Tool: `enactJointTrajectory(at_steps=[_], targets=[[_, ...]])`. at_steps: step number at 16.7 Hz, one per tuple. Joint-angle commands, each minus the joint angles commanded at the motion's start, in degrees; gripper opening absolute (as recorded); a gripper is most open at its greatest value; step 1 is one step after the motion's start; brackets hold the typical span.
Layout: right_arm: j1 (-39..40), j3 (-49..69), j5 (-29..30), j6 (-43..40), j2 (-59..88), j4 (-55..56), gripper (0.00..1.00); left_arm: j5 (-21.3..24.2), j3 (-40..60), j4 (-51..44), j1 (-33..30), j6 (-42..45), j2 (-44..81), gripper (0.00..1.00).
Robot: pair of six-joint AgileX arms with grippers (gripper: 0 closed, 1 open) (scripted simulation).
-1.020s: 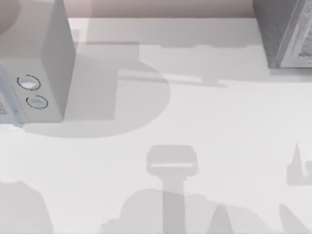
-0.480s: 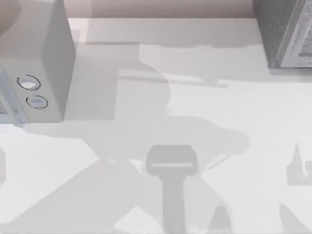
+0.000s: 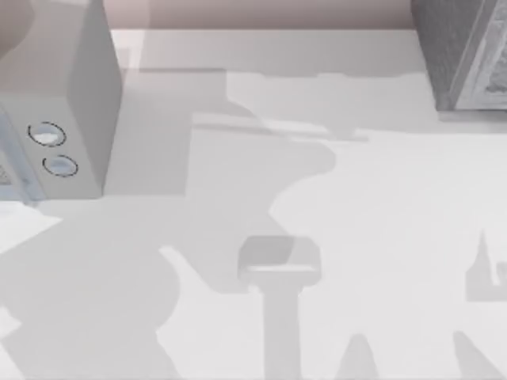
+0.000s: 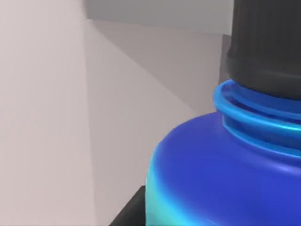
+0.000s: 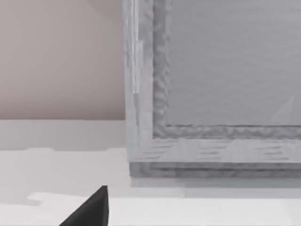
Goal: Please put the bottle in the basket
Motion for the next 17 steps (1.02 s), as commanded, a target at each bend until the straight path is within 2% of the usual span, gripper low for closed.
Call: enactJointTrajectory(at_steps=[6,7,10,13,17], targets=[[0.0,0.0,0.0,0.0,0.0,0.0,1.00,0.1,1.7,-1.3,-0.2,0.7,1.1,0.00],[0.0,0.0,0.0,0.0,0.0,0.0,1.00,-2.7,2.4,1.5,0.3,0.7,2.3,0.00],[0.0,0.0,0.0,0.0,0.0,0.0,1.00,-2.7,1.0,3.6,-0.4,-0.8,1.9,0.00],[0.0,0.0,0.0,0.0,0.0,0.0,1.00,-3.3,-3.4,11.0,-1.8,-5.4,0.6,0.00],[0.0,0.0,0.0,0.0,0.0,0.0,1.00,-5.0,-11.8,26.3,-4.1,-14.2,-1.7,0.00]])
